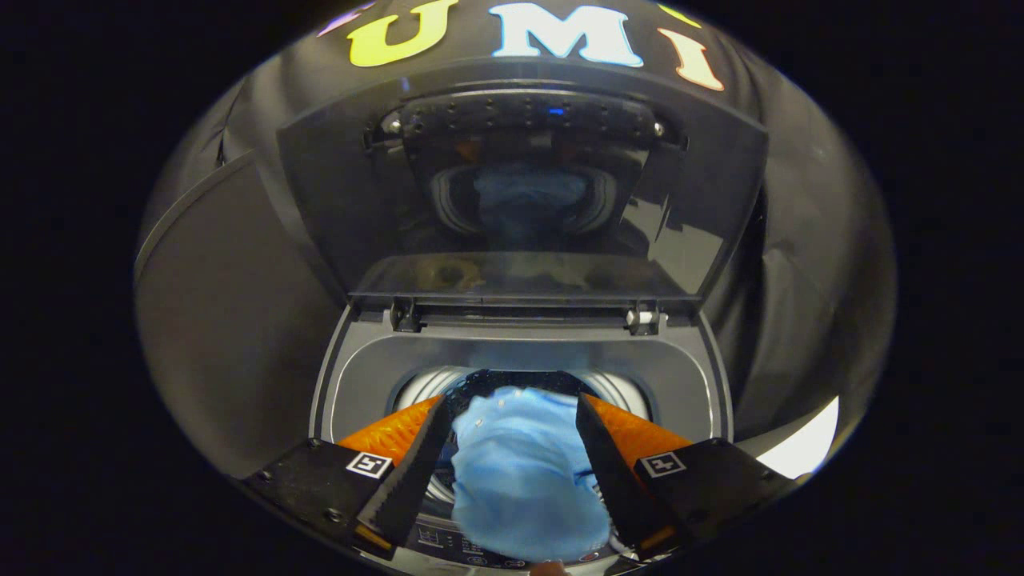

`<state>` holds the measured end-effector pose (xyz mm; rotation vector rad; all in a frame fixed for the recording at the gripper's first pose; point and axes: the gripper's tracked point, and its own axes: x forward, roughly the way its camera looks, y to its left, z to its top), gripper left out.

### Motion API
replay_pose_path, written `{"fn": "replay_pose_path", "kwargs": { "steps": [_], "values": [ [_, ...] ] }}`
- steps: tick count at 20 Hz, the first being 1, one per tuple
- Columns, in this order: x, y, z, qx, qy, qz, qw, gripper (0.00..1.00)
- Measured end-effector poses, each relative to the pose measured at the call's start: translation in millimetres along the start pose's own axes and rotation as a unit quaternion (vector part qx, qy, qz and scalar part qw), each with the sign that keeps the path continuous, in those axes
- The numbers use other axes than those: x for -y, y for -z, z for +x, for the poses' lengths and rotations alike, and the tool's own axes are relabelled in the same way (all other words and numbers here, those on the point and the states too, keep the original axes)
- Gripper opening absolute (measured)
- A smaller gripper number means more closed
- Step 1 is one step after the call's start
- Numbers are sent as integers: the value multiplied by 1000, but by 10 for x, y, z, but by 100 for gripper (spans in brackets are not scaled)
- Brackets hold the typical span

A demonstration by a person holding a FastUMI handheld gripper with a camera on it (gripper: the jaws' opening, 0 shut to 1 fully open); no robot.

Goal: Put the clothes into the washing machine and then close the washing machine lid.

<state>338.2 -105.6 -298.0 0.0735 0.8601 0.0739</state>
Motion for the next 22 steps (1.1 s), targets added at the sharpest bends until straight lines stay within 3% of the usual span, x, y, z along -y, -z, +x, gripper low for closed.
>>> {"fn": "replay_pose_path", "kwargs": {
  "steps": [6,17,22],
  "values": [
    [-88,-291,-349,51,-9,-8,999,97],
    [-133,-1417,-1362,181,-15,-20,983,97],
    [-60,-1865,-1597,215,-9,-16,977,97]
  ]
}}
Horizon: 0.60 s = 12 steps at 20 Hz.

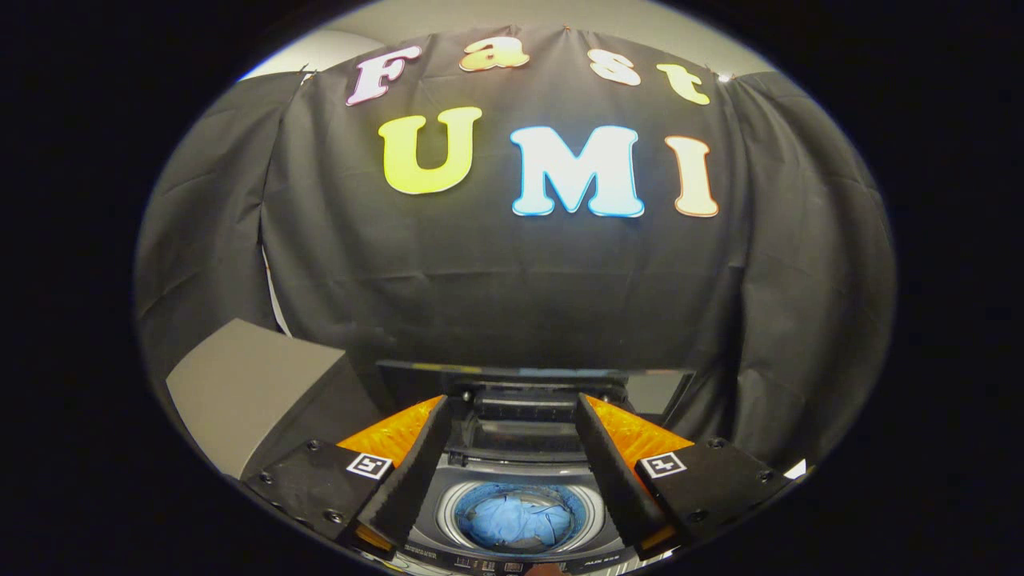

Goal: Put the clothes into the washing machine and then close the washing machine lid.

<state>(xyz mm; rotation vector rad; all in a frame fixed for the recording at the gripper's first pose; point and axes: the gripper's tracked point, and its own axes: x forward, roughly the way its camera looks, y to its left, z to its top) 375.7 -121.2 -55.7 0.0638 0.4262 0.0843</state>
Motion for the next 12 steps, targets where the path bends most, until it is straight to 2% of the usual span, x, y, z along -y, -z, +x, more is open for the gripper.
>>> {"fn": "replay_pose_path", "kwargs": {
  "steps": [5,9,12],
  "values": [
    [48,-225,219,0,6,38,999,97],
    [18,-381,493,-12,5,19,1000,97],
    [-43,-440,779,-24,-2,28,999,97]
  ]
}}
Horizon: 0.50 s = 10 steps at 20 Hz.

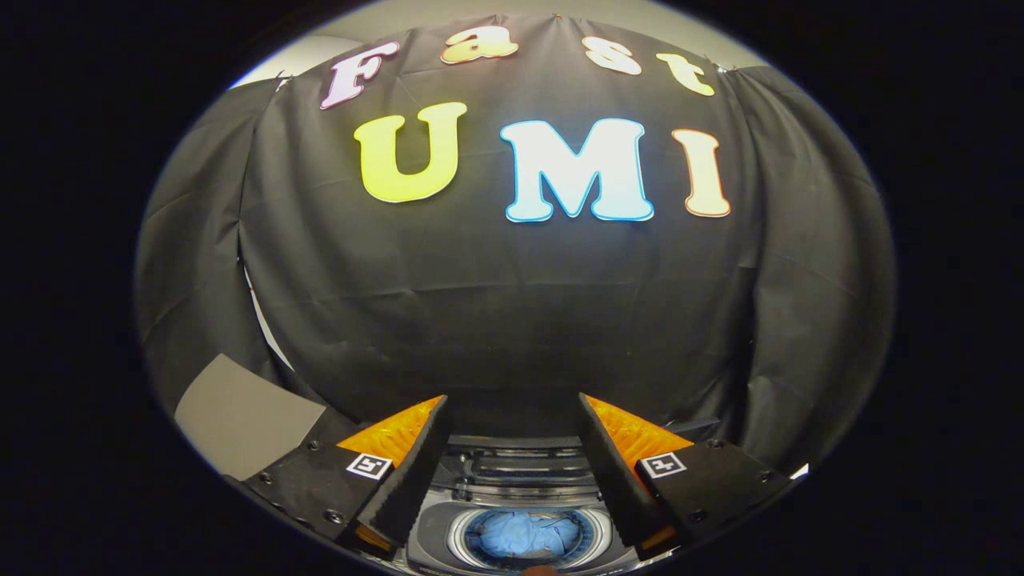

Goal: Put the clothes into the washing machine and then close the washing machine lid.

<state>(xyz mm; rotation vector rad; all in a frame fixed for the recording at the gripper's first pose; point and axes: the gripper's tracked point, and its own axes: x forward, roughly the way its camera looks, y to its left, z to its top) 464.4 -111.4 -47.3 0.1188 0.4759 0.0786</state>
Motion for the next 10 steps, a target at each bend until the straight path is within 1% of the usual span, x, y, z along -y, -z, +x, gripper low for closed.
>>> {"fn": "replay_pose_path", "kwargs": {
  "steps": [3,8,10],
  "values": [
    [-99,57,292,-26,-12,27,999,97],
    [-64,273,707,-66,4,1,998,97],
    [-83,351,777,-75,3,9,997,97]
  ]
}}
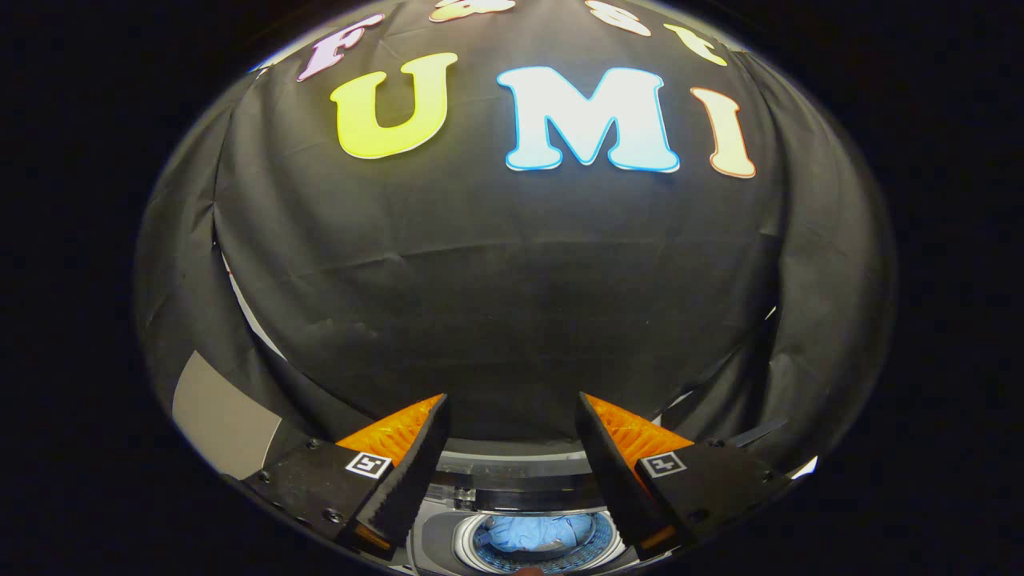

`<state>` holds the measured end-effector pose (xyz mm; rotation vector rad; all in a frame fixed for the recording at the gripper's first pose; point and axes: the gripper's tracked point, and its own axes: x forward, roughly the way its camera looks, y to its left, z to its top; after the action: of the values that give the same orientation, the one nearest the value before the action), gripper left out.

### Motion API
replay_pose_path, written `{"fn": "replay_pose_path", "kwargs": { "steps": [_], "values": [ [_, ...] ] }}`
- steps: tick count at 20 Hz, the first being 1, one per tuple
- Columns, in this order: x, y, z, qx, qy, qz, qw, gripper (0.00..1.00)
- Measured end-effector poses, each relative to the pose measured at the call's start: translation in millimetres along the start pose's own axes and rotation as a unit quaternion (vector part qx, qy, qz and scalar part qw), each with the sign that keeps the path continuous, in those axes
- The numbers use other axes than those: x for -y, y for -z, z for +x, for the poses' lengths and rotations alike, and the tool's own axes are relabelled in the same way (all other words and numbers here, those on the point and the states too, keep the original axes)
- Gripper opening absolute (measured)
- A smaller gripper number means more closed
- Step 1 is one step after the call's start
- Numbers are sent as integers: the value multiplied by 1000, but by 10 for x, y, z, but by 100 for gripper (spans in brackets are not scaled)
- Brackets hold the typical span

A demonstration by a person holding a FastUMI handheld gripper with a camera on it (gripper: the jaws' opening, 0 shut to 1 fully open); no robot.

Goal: Put the clothes into the washing machine and then close the washing machine lid.

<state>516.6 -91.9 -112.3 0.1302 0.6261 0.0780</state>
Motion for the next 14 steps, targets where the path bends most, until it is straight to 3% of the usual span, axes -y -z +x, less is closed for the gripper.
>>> {"fn": "replay_pose_path", "kwargs": {
  "steps": [14],
  "values": [
    [45,233,197,-50,8,-13,999,97]
  ]
}}
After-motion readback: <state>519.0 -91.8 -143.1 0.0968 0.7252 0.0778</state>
